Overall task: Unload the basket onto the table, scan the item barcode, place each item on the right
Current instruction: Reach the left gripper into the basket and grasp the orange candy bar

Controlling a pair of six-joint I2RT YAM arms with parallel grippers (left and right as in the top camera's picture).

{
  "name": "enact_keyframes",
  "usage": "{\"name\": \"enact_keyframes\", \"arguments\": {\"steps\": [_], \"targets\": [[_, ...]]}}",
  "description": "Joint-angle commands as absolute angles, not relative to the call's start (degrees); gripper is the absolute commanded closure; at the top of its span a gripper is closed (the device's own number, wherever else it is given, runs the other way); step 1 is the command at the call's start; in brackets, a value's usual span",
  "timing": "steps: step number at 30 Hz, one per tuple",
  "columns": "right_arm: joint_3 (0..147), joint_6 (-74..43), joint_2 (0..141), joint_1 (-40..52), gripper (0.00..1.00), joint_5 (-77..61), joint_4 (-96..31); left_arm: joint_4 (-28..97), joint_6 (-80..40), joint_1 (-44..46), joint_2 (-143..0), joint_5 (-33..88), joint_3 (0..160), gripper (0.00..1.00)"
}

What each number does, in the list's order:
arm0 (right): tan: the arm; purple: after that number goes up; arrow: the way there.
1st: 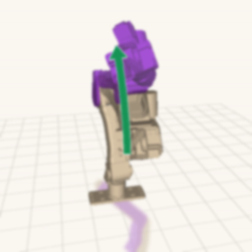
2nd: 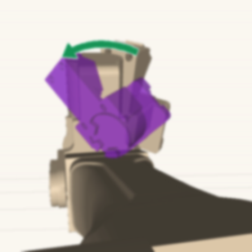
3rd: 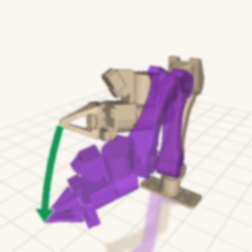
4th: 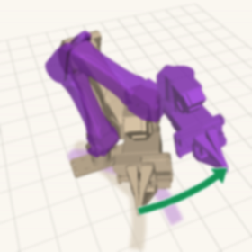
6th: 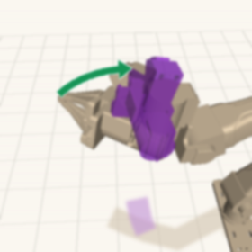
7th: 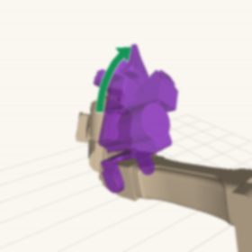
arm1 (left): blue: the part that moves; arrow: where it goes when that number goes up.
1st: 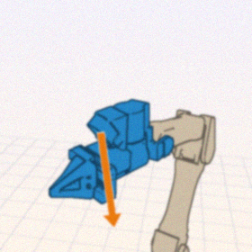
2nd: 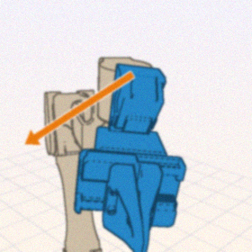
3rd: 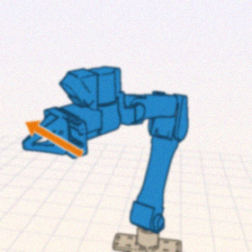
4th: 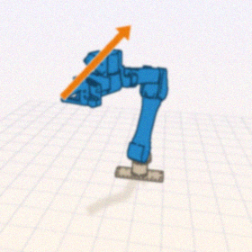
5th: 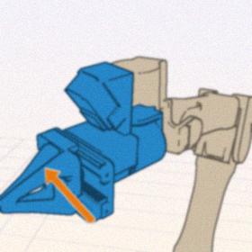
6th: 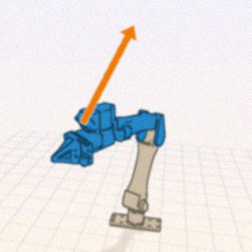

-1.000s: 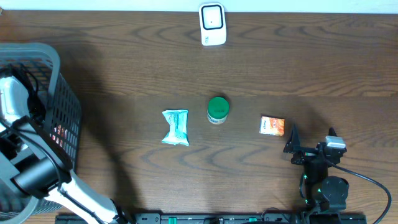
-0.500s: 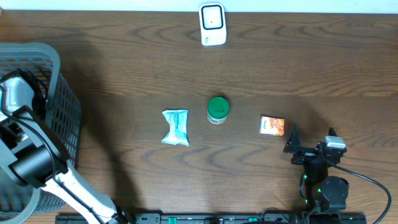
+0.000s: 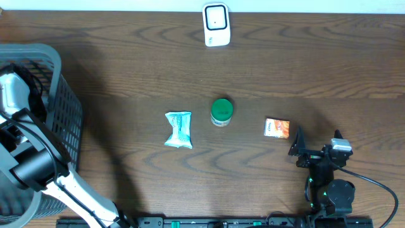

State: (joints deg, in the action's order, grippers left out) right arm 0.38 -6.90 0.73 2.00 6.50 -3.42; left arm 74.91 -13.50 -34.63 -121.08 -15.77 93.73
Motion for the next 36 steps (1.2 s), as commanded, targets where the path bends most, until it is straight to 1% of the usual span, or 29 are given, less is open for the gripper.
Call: {"name": "enact_keyframes", "arguments": {"steps": [1, 3, 10, 12, 13, 14, 15, 16, 21, 27, 28, 30, 31, 32, 33, 36], "targets": [[0.32, -6.15, 0.67, 2.35, 0.01, 7.2, -3.64, 73.93, -11.09, -33.87, -120.25, -14.92, 94.48, 0.56], [0.32, -6.15, 0.67, 2.35, 0.01, 7.2, -3.64, 72.2, -7.42, -33.15, -120.25, -12.91, 94.45, 0.53], [0.32, -6.15, 0.67, 2.35, 0.01, 7.2, -3.64, 65.67, 0.21, -29.93, -120.25, -12.25, 94.26, 0.52], [0.32, -6.15, 0.67, 2.35, 0.01, 7.2, -3.64, 64.14, 2.35, -29.45, -120.25, -12.25, 94.15, 0.48], [0.32, -6.15, 0.67, 2.35, 0.01, 7.2, -3.64, 63.33, 3.64, -29.41, -120.25, -12.25, 94.0, 0.41], [0.32, -6.15, 0.67, 2.35, 0.01, 7.2, -3.64, 62.81, 4.54, -29.43, -120.25, -12.25, 93.97, 0.4], [0.32, -6.15, 0.67, 2.35, 0.01, 7.2, -3.64, 62.15, 5.54, -29.45, -120.27, -12.27, 93.91, 0.35], [0.32, -6.15, 0.67, 2.35, 0.01, 7.2, -3.64, 61.6, 6.09, -29.56, -120.27, -12.27, 93.84, 0.26], [0.32, -6.15, 0.67, 2.35, 0.01, 7.2, -3.64, 58.5, 6.87, -30.24, -120.27, -12.64, 92.6, 0.18], [0.32, -6.15, 0.67, 2.35, 0.01, 7.2, -3.64, 53.36, 8.88, -30.94, -120.36, -12.56, 87.53, 0.16], [0.32, -6.15, 0.67, 2.35, 0.01, 7.2, -3.64, 52.47, 9.23, -30.96, -120.36, -12.4, 86.39, 0.19], [0.32, -6.15, 0.67, 2.35, 0.01, 7.2, -3.64, 51.16, 9.19, -30.94, -120.36, -12.4, 84.47, 0.47], [0.32, -6.15, 0.67, 2.35, 0.01, 7.2, -3.64, 50.87, 9.19, -30.94, -120.36, -12.38, 83.96, 0.67], [0.32, -6.15, 0.67, 2.35, 0.01, 7.2, -3.64, 50.85, 9.1, -30.94, -120.36, -12.29, 83.66, 0.91], [0.32, -6.15, 0.67, 2.35, 0.01, 7.2, -3.64, 50.85, 8.64, -30.94, -120.36, -12.19, 83.68, 0.93], [0.32, -6.15, 0.67, 2.35, 0.01, 7.2, -3.64, 51.16, 6.61, -30.94, -119.63, -12.23, 84.53, 0.93]]}}
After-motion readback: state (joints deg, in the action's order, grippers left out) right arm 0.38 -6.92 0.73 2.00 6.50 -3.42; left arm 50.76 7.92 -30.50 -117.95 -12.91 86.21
